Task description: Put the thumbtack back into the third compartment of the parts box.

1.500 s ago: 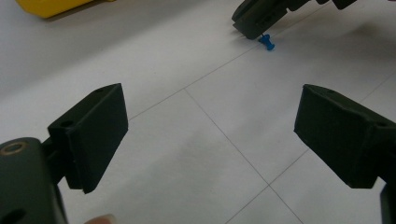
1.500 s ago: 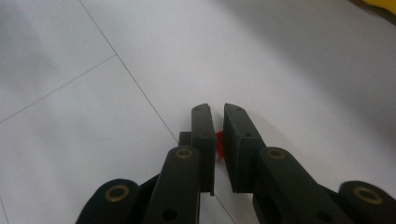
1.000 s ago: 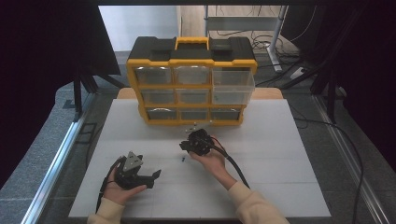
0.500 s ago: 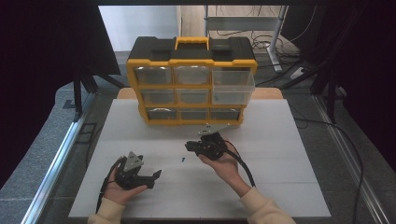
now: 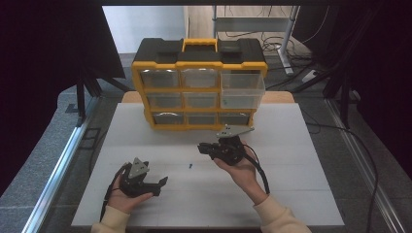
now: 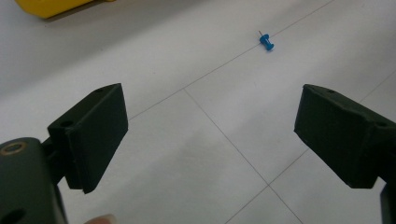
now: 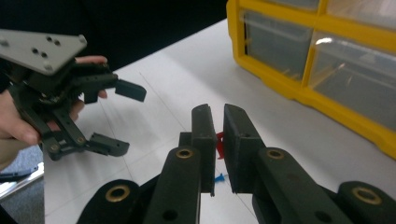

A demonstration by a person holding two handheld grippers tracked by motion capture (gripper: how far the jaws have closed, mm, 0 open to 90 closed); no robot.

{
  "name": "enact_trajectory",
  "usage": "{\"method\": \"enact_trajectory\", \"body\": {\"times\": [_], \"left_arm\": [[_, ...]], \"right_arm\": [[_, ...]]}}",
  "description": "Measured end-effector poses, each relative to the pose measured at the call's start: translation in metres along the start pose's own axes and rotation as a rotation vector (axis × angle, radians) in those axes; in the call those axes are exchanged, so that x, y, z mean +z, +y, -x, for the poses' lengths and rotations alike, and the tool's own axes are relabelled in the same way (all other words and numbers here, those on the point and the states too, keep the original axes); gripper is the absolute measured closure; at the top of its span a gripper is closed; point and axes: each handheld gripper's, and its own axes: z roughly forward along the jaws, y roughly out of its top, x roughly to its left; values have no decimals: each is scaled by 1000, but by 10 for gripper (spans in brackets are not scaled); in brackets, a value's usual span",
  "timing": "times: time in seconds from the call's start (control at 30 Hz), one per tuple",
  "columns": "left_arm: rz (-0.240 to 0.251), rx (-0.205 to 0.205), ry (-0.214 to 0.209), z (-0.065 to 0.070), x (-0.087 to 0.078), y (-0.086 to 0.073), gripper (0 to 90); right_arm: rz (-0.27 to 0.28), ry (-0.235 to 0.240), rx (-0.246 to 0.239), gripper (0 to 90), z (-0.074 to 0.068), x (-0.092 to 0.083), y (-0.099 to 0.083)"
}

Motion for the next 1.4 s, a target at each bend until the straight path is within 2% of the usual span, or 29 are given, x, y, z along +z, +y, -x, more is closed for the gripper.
{"method": "enact_trajectory", "body": {"times": [0.23,0.8,1.13,1.4], "left_arm": [[3,0,-4,1,0,1,101],[4,1,-4,1,-1,1,101],[7,0,-6,2,-1,1,101],[5,6,-8,2,0,2,100]], "right_arm": [[45,-1,6,832,0,-12,8],[151,-22,-16,832,-5,-47,31],[196,-21,-14,832,-10,-57,41],[246,-22,-28,832,-13,-64,59]]}}
